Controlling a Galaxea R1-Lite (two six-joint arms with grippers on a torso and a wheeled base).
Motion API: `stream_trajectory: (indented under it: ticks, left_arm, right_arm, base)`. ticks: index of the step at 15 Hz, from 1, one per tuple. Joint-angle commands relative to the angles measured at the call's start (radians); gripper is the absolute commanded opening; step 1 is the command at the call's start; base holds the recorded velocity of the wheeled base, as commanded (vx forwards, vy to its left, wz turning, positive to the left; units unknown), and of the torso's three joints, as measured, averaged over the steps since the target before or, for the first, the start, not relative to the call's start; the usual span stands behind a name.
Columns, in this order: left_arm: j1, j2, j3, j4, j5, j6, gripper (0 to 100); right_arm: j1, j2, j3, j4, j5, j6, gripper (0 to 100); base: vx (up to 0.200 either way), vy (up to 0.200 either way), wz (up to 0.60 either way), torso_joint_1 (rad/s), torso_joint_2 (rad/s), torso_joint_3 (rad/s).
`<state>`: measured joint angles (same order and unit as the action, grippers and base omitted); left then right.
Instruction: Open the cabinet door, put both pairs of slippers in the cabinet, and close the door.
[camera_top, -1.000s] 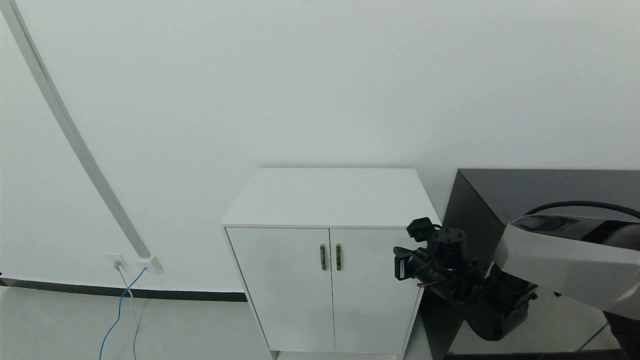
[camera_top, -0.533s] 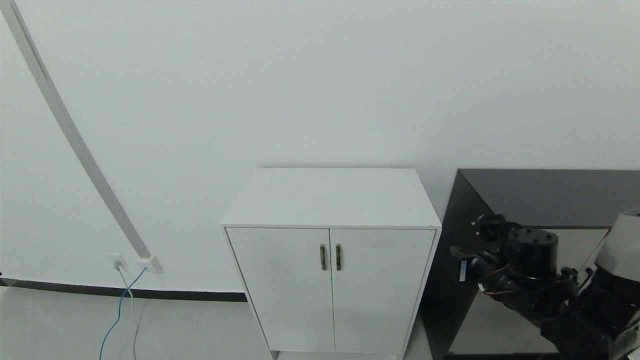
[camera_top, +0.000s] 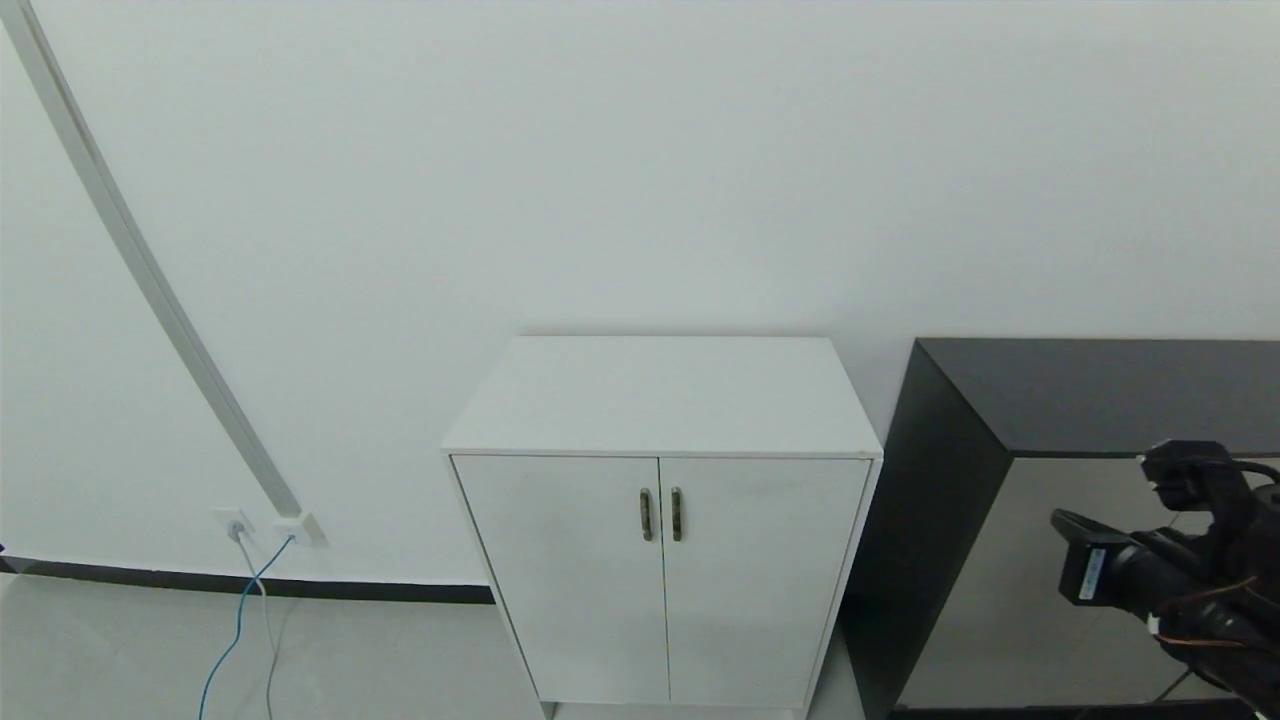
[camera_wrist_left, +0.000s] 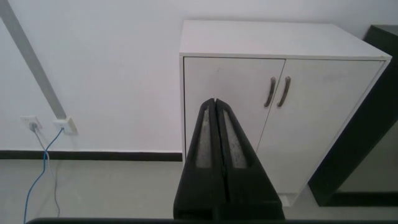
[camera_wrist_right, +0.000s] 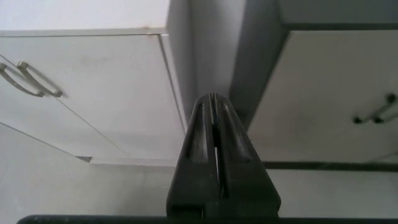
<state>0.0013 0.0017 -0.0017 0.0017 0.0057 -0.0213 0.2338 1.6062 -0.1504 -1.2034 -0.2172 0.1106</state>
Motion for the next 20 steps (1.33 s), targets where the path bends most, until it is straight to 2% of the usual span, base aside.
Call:
stream_trajectory:
  ticks: [1,11,12,13,17,20]
  left_arm:
    - [0.0,0.0,0.0,0.0,0.0,0.0,0]
    - [0.0,0.0,0.0,0.0,-0.001,0.0,0]
    - [0.0,0.0,0.0,0.0,-0.001,0.0,0]
    - [0.0,0.0,0.0,0.0,-0.001,0.0,0]
    - [0.0,0.0,0.0,0.001,-0.001,0.0,0]
    - [0.0,0.0,0.0,0.0,-0.001,0.0,0]
  right_arm:
    - [-0.048,-0.258,0.048,0.145,-0.002,-0.002,0]
    - [-0.042,-0.976,0.015,0.898,0.018,-0.025,0]
    - [-0.042,-0.976,0.015,0.898,0.018,-0.025,0]
    - [-0.042,-1.085,0.015,1.016,0.042,-0.028,0]
    - [-0.037,-1.312,0.042,1.246,0.141,-0.077,0]
    - [-0.039,-1.404,0.066,1.317,0.159,-0.134,0]
  base:
    - [0.0,0.0,0.0,0.0,0.0,0.0]
    - [0.0,0.0,0.0,0.0,0.0,0.0]
    - [0.0,0.0,0.0,0.0,0.0,0.0]
    - [0.0,0.0,0.0,0.0,0.0,0.0]
    - [0.0,0.0,0.0,0.0,0.0,0.0]
    - [0.0,0.0,0.0,0.0,0.0,0.0]
